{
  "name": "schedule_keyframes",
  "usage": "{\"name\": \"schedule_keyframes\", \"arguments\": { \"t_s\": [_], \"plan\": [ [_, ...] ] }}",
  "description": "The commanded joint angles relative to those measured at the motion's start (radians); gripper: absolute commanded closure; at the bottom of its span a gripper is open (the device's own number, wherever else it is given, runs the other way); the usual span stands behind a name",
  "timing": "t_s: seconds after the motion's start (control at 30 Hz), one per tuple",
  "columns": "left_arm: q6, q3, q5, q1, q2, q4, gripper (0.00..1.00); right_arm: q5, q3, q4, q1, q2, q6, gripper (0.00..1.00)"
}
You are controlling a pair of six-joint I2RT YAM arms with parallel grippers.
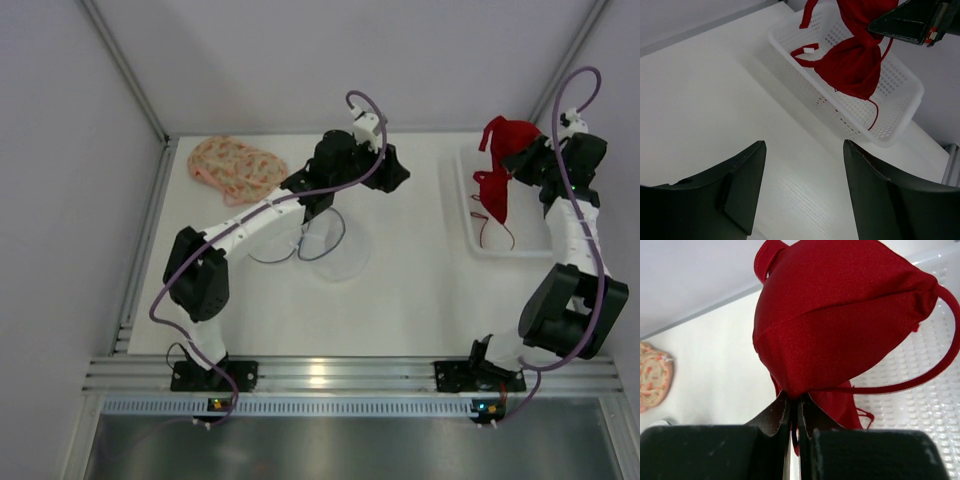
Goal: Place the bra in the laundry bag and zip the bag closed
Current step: Pick up the bra from the bin, then adjust the bra.
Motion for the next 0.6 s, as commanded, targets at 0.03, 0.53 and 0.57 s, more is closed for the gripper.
{"name": "schedule_keyframes", "arguments": {
  "t_s": [0.03,0.53,0.57],
  "plan": [
    [-0.064,0.104,0.178,-0.009,0.085,0.115,0.31,-0.108,-0.090,0.161,-0.001,-0.086,0.072,1.00],
    [-0.065,0.272,0.411,-0.077,0.369,0.458,0.12,-0.331,-0.056,0.266,0.002,-0.123,0.238,1.00],
    [-0.065,0.294,0.407,-0.081,0.386,0.458,0.11,-0.326,-0.055,0.249,0.005,-0.134,0.229,1.00]
  ]
}}
